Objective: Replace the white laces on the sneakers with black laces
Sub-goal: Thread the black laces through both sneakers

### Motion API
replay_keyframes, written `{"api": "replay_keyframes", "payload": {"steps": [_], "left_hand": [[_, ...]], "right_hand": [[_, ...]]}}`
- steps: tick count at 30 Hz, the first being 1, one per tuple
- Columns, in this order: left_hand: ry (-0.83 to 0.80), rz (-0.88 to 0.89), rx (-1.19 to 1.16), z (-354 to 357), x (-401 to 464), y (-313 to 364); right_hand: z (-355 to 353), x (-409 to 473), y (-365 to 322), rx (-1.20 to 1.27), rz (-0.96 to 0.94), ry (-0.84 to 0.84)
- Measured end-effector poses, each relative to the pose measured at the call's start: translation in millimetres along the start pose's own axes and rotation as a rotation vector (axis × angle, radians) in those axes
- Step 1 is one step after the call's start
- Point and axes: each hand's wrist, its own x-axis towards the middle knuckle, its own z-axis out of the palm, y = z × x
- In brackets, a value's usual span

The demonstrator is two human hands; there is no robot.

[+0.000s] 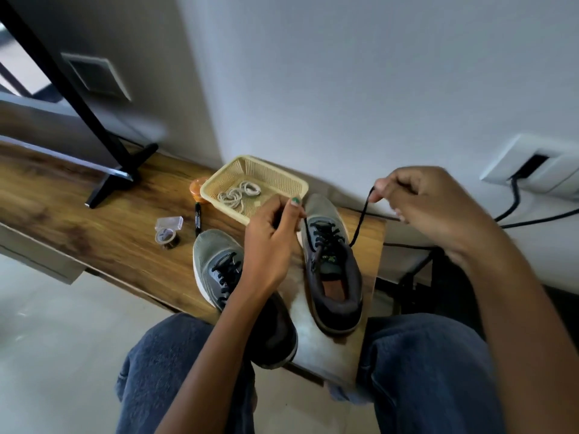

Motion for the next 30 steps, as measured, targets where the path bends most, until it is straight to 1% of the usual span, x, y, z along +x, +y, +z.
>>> {"api": "replay_keyframes", "payload": {"steps": [2,4,6,8,13,16,18,23,27,30], "left_hand": [[0.005,-0.009,0.061,-4.1,0.0,10.7],[-0.028,0.002,0.171,-5.9,3.8,27.2],[-0.063,0.041,0.318,-7.9,8.0,46.4],[-0.062,0.088,0.424,-10.5,10.3,68.2],[-0.038,0.128,0.492,-12.0,14.0,114.2],[-0.072,0.142,0.475,-9.6,11.7,130.6],[-0.098,0.129,0.423,-7.0,9.9,135.5],[-0.089,0.097,0.243,-1.8,5.5,140.2],[-0.139,0.083,0.170,3.0,3.3,141.5],[-0.152,0.091,0.126,6.0,2.8,143.4]], "right_hand": [[-5.8,-6.6,-6.4,-0.039,-0.015,-0.015],[-16.4,-10.3,-12.9,-0.083,-0.015,-0.016],[-26.5,-13.9,-19.9,-0.118,-0.008,-0.011],[-32.6,-18.3,-26.6,-0.122,-0.006,-0.003],[-41.1,-26.5,-47.7,-0.155,-0.040,0.049],[-44.7,-32.9,-59.3,-0.169,-0.075,0.083],[-46.2,-36.5,-64.3,-0.166,-0.089,0.112],[-49.3,-42.9,-76.6,-0.149,-0.167,0.167],[-47.2,-43.9,-82.0,-0.116,-0.224,0.219],[-44.4,-41.7,-84.2,-0.085,-0.240,0.221]]}}
